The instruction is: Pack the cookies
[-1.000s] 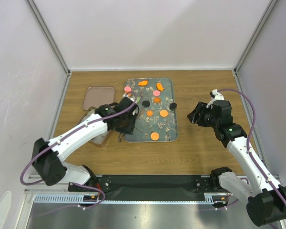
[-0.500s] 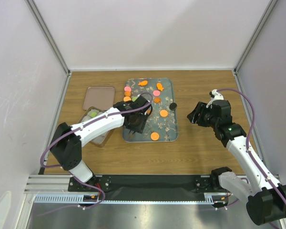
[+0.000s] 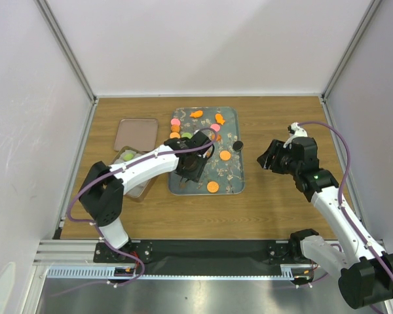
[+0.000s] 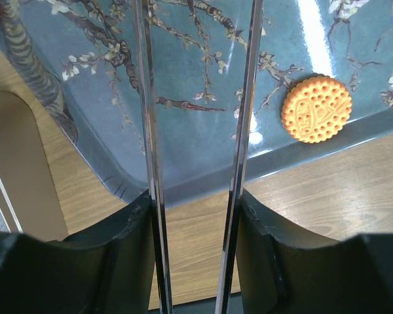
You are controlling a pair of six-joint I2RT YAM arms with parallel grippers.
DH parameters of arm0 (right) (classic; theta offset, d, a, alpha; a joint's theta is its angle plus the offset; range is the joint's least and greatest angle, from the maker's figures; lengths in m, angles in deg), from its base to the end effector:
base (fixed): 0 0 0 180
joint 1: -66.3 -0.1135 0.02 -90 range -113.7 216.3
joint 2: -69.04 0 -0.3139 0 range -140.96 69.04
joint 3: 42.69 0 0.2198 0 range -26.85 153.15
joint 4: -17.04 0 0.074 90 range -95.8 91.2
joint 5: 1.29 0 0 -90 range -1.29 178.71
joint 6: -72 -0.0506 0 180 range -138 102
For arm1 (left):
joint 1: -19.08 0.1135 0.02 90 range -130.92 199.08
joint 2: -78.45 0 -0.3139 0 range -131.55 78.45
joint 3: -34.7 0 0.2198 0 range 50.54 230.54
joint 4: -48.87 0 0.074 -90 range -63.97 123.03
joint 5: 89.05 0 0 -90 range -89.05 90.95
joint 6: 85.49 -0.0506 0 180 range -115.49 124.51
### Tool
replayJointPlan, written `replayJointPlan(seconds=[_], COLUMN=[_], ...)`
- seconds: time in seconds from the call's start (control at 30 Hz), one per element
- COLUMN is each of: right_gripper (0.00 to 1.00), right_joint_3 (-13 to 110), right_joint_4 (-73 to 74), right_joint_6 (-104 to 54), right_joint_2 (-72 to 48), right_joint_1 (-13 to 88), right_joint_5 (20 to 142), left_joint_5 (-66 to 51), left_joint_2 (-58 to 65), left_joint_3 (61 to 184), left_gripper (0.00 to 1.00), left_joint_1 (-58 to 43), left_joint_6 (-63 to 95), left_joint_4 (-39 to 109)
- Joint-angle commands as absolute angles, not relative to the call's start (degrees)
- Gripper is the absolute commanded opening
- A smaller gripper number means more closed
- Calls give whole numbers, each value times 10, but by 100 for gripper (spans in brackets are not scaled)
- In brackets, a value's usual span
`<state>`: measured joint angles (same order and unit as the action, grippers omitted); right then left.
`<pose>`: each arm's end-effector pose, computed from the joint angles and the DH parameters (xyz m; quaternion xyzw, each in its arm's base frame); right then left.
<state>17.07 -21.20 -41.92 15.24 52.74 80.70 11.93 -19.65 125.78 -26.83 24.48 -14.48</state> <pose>0.1521 0.0439 0.3233 0.0453 0.8731 0.2126 0.4363 0.2323 -0.2260 0.2809 0.2042 0.9595 -0.0132 0.1937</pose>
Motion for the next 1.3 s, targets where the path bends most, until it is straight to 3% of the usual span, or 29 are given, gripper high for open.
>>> replayJointPlan(seconds=[0.0,0.17,0.6,1.1,1.27], right_gripper=[57,57,57,57,57], right_joint_3=[170,169,170,172,170], right_joint_4=[-197,-197,-199,-202,-198], right_joint_6=[-417,-417,-417,-417,-419], right_joint_2=[157,158,158,159,152], right_joint_1=[530,530,530,530,530], right_joint_5=[805,804,799,794,781], left_joint_5=[128,129,128,175,185], left_joint_2=[-200,-204,-178,-40,33], left_joint_3=[1283,1280,1281,1270,1232], left_gripper=[50,49,35,36,35], left_joint_1=[-272,-273,-273,-269,-221], left_joint_6=[229,225,209,247,270], left_joint_4=[-129,-124,-135,-207,-241])
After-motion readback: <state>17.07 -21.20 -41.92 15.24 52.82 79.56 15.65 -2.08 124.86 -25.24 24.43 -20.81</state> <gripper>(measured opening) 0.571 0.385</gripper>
